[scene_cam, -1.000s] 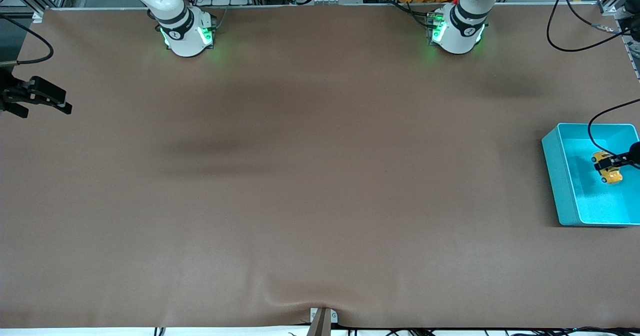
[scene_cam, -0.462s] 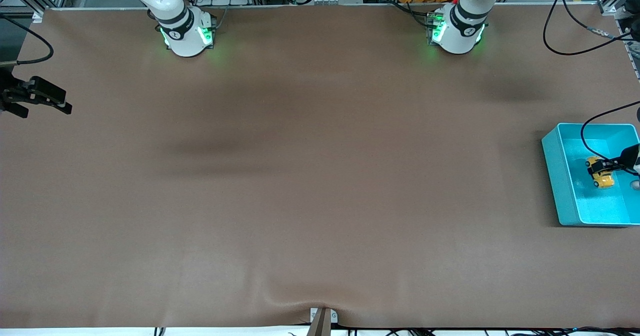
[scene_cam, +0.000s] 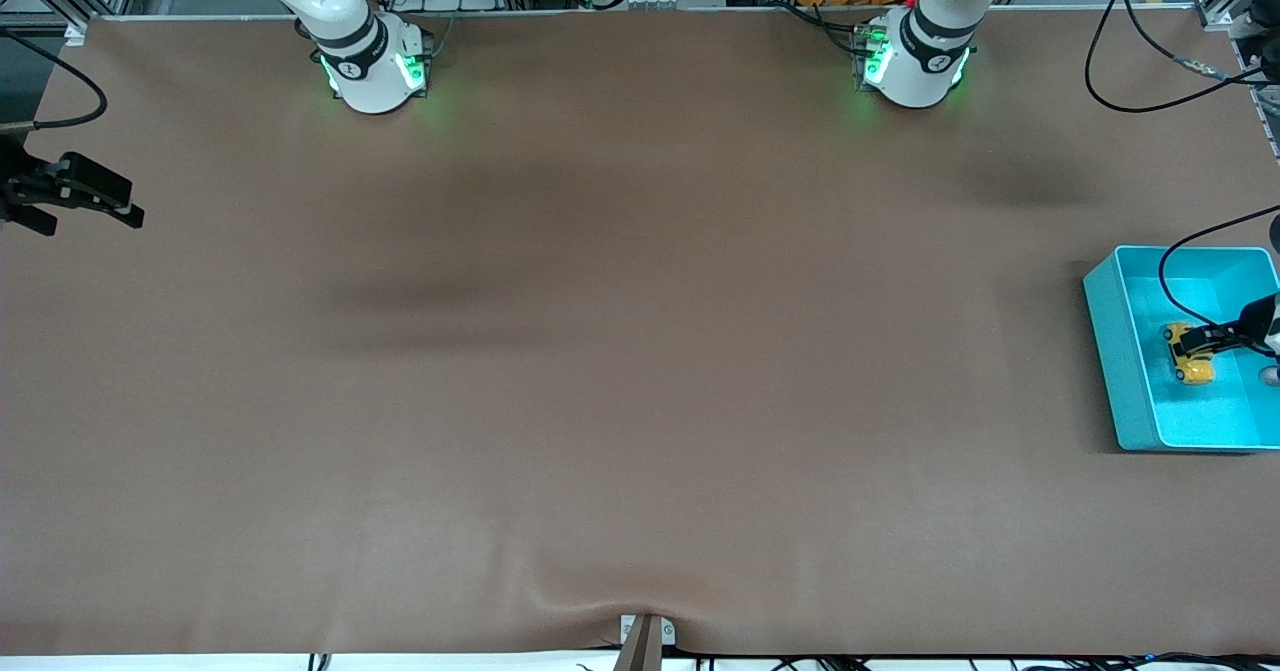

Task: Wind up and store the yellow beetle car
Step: 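Lower the car into the box and open the left gripper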

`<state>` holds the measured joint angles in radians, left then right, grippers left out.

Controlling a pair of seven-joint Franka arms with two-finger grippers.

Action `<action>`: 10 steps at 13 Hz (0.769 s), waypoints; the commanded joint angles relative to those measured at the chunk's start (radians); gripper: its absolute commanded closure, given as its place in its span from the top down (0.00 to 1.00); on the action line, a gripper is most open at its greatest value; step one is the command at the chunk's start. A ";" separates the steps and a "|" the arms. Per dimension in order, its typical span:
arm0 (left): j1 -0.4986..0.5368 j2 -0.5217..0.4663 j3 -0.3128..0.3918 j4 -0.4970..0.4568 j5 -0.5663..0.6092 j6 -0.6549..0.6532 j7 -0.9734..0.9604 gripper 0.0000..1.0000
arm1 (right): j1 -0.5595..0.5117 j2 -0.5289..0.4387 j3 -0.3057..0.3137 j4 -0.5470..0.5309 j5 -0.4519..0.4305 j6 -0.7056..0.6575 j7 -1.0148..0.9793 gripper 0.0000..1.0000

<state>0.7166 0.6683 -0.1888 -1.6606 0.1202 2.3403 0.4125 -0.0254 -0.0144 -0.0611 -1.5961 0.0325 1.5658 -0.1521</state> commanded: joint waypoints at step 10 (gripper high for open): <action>-0.002 -0.358 -0.251 -0.018 0.027 -0.286 -0.274 1.00 | -0.013 0.008 0.007 0.002 -0.010 0.000 -0.006 1.00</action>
<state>0.7095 0.3623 -0.3904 -1.6529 0.1203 2.0907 0.2452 -0.0256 -0.0081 -0.0614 -1.5964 0.0325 1.5661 -0.1521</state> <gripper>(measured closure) 0.000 0.000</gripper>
